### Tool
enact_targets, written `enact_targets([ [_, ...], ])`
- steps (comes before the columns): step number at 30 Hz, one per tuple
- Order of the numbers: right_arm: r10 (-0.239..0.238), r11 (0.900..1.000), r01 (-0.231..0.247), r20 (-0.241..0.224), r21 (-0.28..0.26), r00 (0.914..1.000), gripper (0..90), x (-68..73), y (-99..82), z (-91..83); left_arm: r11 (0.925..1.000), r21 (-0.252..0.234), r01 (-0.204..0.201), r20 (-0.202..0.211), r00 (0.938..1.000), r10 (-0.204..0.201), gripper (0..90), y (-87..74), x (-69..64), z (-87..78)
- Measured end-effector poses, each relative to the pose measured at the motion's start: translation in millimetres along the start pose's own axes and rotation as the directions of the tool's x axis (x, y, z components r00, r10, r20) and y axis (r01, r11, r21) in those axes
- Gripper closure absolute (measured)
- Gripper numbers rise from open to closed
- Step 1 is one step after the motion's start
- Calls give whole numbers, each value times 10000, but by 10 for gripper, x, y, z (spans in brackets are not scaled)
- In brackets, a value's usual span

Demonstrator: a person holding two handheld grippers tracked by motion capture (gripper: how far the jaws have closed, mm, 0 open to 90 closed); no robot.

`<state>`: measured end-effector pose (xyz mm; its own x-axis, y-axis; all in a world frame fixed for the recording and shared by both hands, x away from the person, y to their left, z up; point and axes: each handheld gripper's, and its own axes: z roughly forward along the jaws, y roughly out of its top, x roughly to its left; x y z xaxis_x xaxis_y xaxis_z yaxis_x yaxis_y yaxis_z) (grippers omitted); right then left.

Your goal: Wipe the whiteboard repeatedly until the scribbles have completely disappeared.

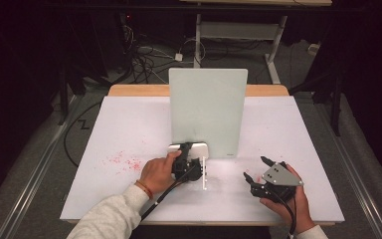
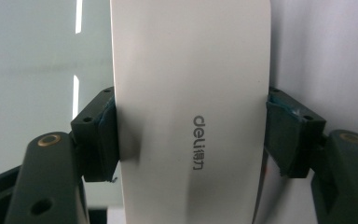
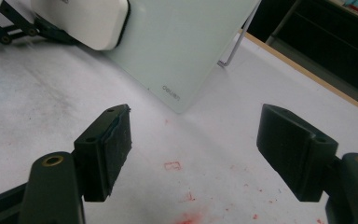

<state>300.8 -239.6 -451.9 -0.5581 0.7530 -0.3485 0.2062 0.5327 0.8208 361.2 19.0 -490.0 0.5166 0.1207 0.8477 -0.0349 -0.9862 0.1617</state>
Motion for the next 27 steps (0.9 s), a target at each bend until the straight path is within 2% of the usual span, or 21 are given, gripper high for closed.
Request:
enact_targets([
  [4,16,10000,-15,58,-79,10000,267,-15,2,-16,9999,-162,58,103,9999,-56,285,71,23,6],
  [7,110,9999,-109,107,-104,9999,267,-35,-6,-26,9988,-405,258,107,9996,-254,286,69,72,1],
  [10,95,9999,-93,119,-109,9999,267,-36,-5,-31,9973,-472,569,21,9984,-569,286,35,163,-20],
  [12,74,9999,-72,102,-151,9999,267,-33,-1,-38,9941,-475,974,-181,9950,-984,286,-68,300,-59],
  [15,20,9999,-18,115,-147,9999,267,-35,-1,-42,9813,-623,1821,-299,9824,-1842,287,-223,470,-102],
  [18,65,9999,-63,146,-132,9999,267,-37,-3,-38,9624,-778,2604,-424,9636,-2641,287,-379,628,-143],
  [19,68,9999,-65,160,-146,9998,267,-39,-3,-37,9624,-778,2604,-424,9636,-2641,287,-379,628,-143],
  [20,89,9999,-87,147,-136,9999,267,-36,-1,-37,9547,-762,2875,-352,9562,-2907,287,-448,697,-162],
  [21,61,9999,-60,122,-146,9999,268,-33,1,-35,9547,-762,2875,-352,9562,-2907,287,-448,697,-162],
  [22,34,9999,-32,120,-146,9999,267,-29,3,-33,9496,-802,3031,-365,9511,-3066,287,-467,703,-162],
  [23,29,9999,-27,107,-121,9999,267,-23,4,-32,9486,-733,3080,-400,9495,-3114,287,-491,677,-162],
  [24,14,9999,-13,98,-108,10000,267,-18,3,-31,9486,-733,3080,-400,9495,-3114,287,-491,677,-162],
  [25,-9,9999,10,101,-103,9999,267,-15,2,-29,9548,-709,2888,-372,9557,-2919,287,-514,627,-152],
  [27,-30,10000,30,46,-70,10000,267,-12,-3,-26,9570,-652,2827,-277,9581,-2850,287,-535,569,-142],
])
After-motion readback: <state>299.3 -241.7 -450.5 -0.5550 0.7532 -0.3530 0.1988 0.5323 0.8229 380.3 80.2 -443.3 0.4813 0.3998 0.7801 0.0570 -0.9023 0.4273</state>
